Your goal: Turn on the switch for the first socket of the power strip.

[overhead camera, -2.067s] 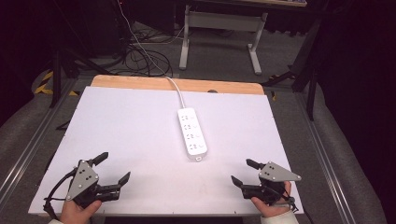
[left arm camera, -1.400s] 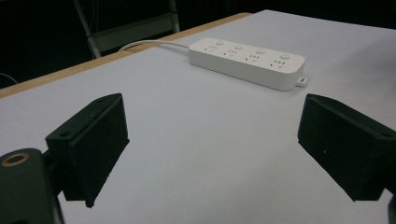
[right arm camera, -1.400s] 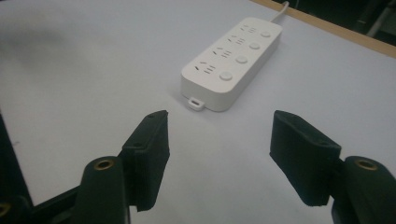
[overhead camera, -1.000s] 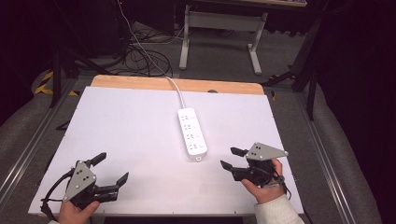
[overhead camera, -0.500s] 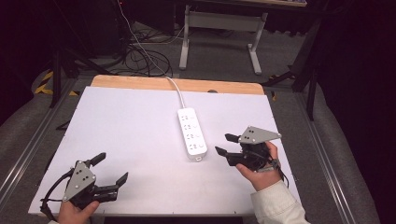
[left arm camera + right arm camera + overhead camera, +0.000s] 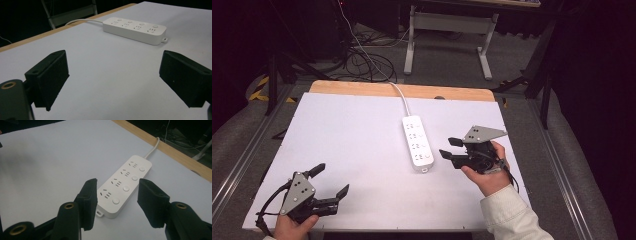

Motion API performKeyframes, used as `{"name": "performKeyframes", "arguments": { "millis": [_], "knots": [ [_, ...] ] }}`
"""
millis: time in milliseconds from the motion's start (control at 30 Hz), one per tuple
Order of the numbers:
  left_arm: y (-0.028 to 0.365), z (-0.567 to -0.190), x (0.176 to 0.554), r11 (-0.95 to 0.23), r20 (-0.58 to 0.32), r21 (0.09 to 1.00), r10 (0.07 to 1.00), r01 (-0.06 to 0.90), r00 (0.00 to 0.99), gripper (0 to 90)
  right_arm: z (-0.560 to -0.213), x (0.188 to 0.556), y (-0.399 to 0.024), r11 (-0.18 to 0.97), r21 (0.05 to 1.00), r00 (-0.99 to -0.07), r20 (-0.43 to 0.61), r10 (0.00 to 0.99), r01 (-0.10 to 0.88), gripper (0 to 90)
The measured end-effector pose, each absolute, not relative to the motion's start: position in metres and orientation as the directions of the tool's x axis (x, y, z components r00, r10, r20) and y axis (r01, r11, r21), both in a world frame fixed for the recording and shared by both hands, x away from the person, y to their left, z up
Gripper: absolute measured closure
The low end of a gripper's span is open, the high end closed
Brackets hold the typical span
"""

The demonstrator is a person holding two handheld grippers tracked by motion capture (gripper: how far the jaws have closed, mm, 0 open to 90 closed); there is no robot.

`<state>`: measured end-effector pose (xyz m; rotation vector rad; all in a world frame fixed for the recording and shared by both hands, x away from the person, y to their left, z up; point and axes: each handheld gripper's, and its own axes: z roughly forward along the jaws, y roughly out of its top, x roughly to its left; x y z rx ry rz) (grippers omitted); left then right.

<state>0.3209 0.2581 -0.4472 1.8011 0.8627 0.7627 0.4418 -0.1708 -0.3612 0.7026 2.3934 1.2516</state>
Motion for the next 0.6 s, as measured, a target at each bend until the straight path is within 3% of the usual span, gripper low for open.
{"name": "performKeyframes", "arguments": {
  "millis": [167, 200, 233, 300, 333, 433, 600],
  "knots": [
    [0.259, -0.447, 0.321, -0.291, 0.127, 0.931, 0.824, 0.22, 0.553, 9.4, -0.36, 0.448, -0.167, 0.495, 0.822, -0.816, -0.068, 0.574, 0.28, 52.9],
    [0.259, -0.447, 0.321, -0.292, 0.128, 0.931, 0.824, 0.22, 0.552, 9.4, -0.359, 0.45, -0.166, 0.498, 0.818, -0.818, -0.06, 0.572, 0.288, 60.9],
    [0.258, -0.447, 0.321, -0.289, 0.125, 0.931, 0.825, 0.222, 0.551, 9.4, -0.359, 0.45, -0.166, 0.498, 0.818, -0.818, -0.06, 0.572, 0.288, 60.9],
    [0.258, -0.448, 0.321, -0.29, 0.126, 0.931, 0.826, 0.223, 0.55, 9.4, -0.36, 0.452, -0.165, 0.494, 0.812, -0.834, -0.016, 0.552, 0.311, 68.4],
    [0.258, -0.448, 0.321, -0.292, 0.127, 0.93, 0.825, 0.224, 0.55, 9.4, -0.36, 0.453, -0.161, 0.51, 0.804, -0.839, -0.027, 0.544, 0.305, 75.9],
    [0.259, -0.449, 0.32, -0.302, 0.136, 0.927, 0.825, 0.225, 0.549, 9.4, -0.359, 0.456, -0.155, 0.525, 0.801, -0.846, -0.044, 0.532, 0.288, 85.0],
    [0.263, -0.448, 0.314, -0.302, 0.14, 0.926, 0.834, 0.227, 0.534, 9.3, -0.361, 0.466, -0.146, 0.533, 0.793, -0.837, -0.054, 0.544, 0.295, 90.0]
  ]
}}
